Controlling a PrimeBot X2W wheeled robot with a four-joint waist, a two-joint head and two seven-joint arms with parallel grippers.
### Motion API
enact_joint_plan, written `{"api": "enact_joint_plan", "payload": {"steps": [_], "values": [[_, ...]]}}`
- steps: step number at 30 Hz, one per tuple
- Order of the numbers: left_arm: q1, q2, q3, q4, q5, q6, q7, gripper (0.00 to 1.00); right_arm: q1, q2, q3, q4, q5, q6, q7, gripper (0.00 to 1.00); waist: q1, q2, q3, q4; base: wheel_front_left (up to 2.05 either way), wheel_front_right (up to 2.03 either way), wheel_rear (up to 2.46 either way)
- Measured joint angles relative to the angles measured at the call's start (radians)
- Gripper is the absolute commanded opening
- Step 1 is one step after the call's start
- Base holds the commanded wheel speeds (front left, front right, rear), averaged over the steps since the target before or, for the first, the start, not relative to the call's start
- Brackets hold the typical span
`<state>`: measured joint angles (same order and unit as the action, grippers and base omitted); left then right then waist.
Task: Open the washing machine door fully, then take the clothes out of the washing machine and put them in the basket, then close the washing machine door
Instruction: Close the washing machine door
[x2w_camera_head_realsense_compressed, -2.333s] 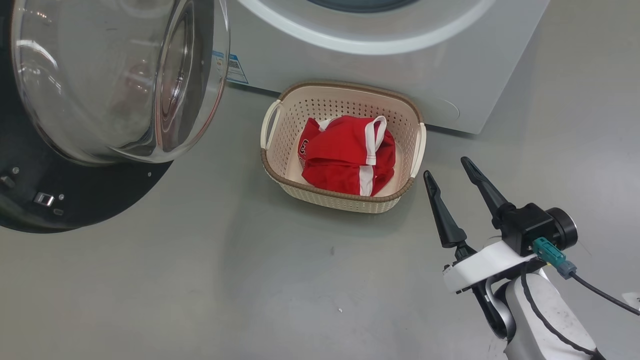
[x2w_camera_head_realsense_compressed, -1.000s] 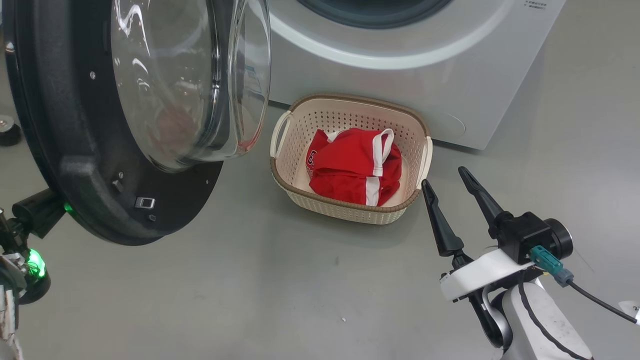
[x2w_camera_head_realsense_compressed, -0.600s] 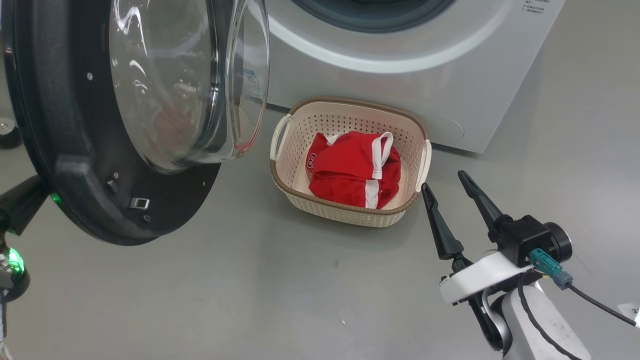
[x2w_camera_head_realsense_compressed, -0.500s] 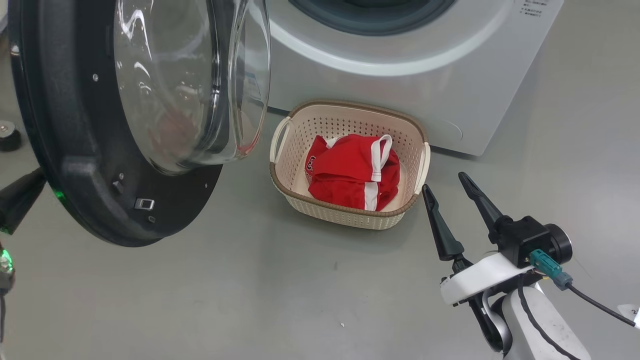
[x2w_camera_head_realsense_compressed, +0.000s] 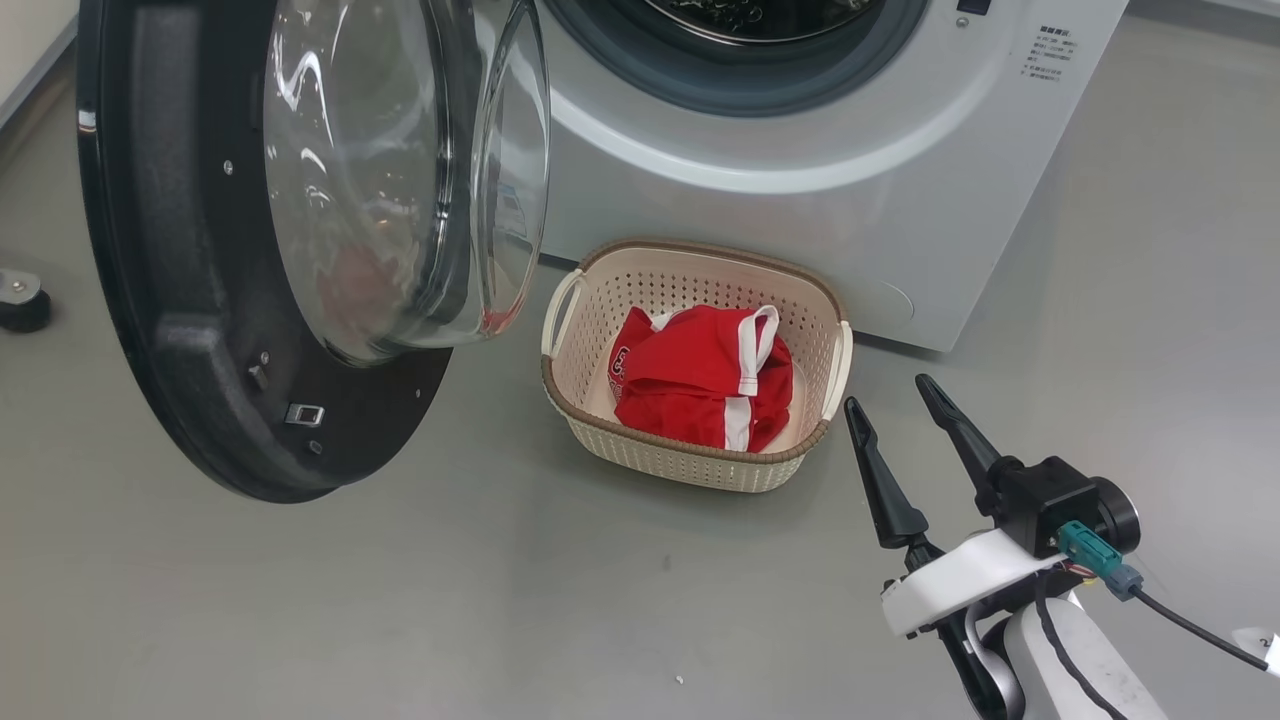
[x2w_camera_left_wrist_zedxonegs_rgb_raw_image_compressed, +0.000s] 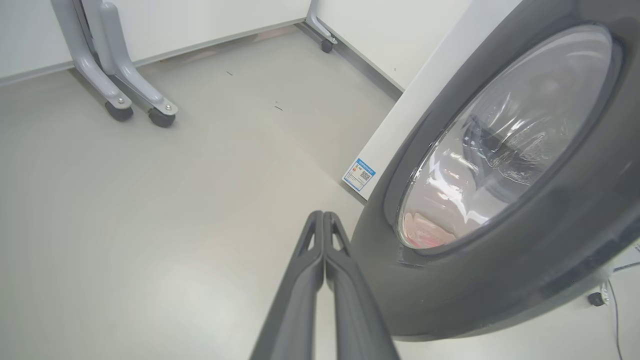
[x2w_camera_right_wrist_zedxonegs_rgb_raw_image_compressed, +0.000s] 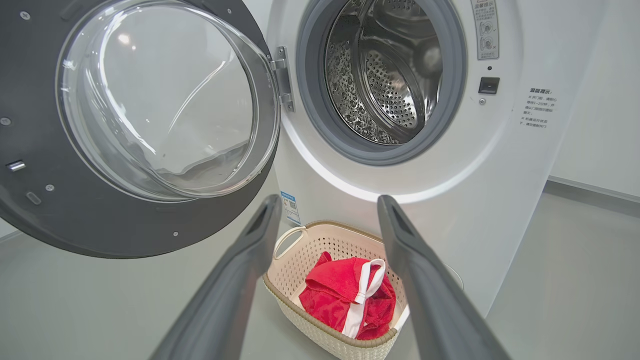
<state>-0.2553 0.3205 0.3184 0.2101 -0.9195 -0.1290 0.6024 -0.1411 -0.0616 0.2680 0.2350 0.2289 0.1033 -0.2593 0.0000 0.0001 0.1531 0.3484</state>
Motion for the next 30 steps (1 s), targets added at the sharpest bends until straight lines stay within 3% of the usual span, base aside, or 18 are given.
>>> {"api": "enact_joint_plan", "payload": {"steps": [6,9,19,30], "values": [[0.108,0.078,-0.104,-0.108,0.217,0.0,-0.196,0.0,0.008,0.002,0.004,0.002,0.0,0.001,0.0,1.0,0.0,0.0,-0.023,0.003,0.0,0.0,0.0],[0.14,0.081,-0.142,-0.136,0.264,0.0,-0.286,0.0,0.01,0.001,0.007,0.002,0.001,0.001,0.0,1.0,0.0,0.0,-0.03,0.005,0.0,0.0,0.0],[0.226,0.057,-0.177,-0.136,0.344,0.0,-0.536,0.0,0.023,0.003,0.013,0.003,0.001,0.001,0.0,1.0,0.0,0.0,-0.031,0.01,0.0,0.0,0.0],[0.273,0.026,-0.212,-0.119,0.376,0.0,-0.692,0.0,0.023,0.004,0.014,0.002,0.001,0.001,0.0,1.0,0.0,0.0,-0.027,0.003,0.0,0.0,0.0]]}}
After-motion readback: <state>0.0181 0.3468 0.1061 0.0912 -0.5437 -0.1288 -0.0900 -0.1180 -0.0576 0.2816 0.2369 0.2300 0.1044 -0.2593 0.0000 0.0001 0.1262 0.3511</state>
